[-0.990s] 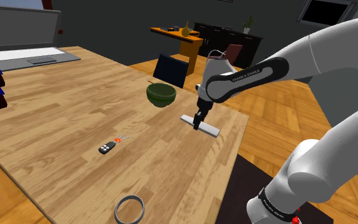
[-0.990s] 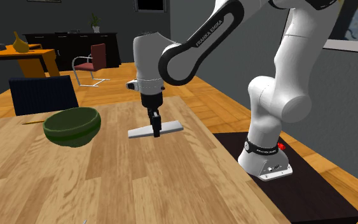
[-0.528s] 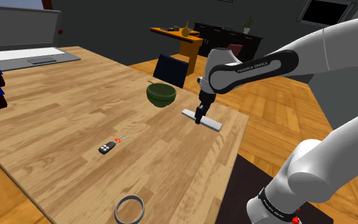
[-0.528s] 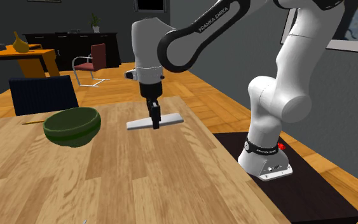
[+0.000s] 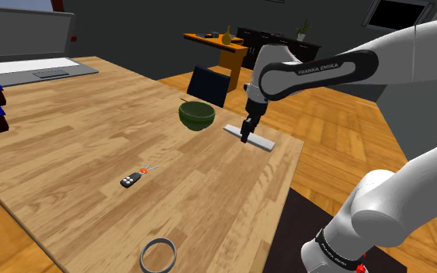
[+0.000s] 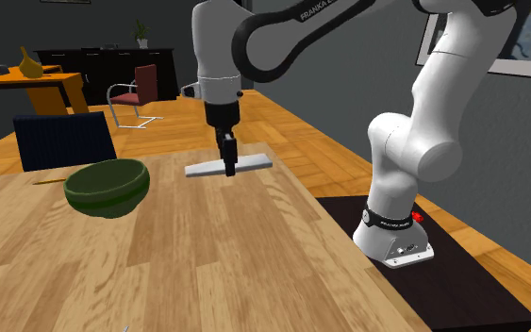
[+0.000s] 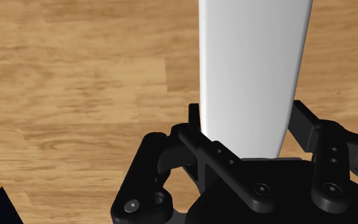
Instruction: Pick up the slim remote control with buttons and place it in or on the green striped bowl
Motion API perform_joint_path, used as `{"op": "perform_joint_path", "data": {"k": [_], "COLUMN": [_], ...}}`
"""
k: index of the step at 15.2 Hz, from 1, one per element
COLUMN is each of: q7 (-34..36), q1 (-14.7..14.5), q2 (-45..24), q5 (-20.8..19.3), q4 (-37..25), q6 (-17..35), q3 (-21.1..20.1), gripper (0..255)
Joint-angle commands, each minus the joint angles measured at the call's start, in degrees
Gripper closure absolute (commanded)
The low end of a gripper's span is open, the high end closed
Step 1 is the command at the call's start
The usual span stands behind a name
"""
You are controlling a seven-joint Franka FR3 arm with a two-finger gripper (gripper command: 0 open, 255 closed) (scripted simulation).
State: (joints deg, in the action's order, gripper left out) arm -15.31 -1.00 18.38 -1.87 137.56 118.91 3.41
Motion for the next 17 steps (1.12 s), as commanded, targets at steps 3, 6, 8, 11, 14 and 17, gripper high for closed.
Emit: {"op": "perform_joint_path", "data": {"k": [3,6,8,11,14,17], "q7": [0.0,0.0,0.0,0.0,0.0,0.1], "q1": [0.0,0.0,0.0,0.0,-0.1,-0.3], "q2": [1.1,1.7,2.1,2.5,2.8,-1.8], "q5": [0.0,0.0,0.0,0.1,0.1,0.4], "q4": [-2.2,-3.9,-5.2,-7.1,-9.2,-13.8], "q6": [-3.2,-5.6,-7.2,-9.6,-12.0,-12.0], "q3": [-0.1,-0.1,-0.2,-0.2,-0.2,-0.3], "gripper": [255,255,255,255,255,255]}}
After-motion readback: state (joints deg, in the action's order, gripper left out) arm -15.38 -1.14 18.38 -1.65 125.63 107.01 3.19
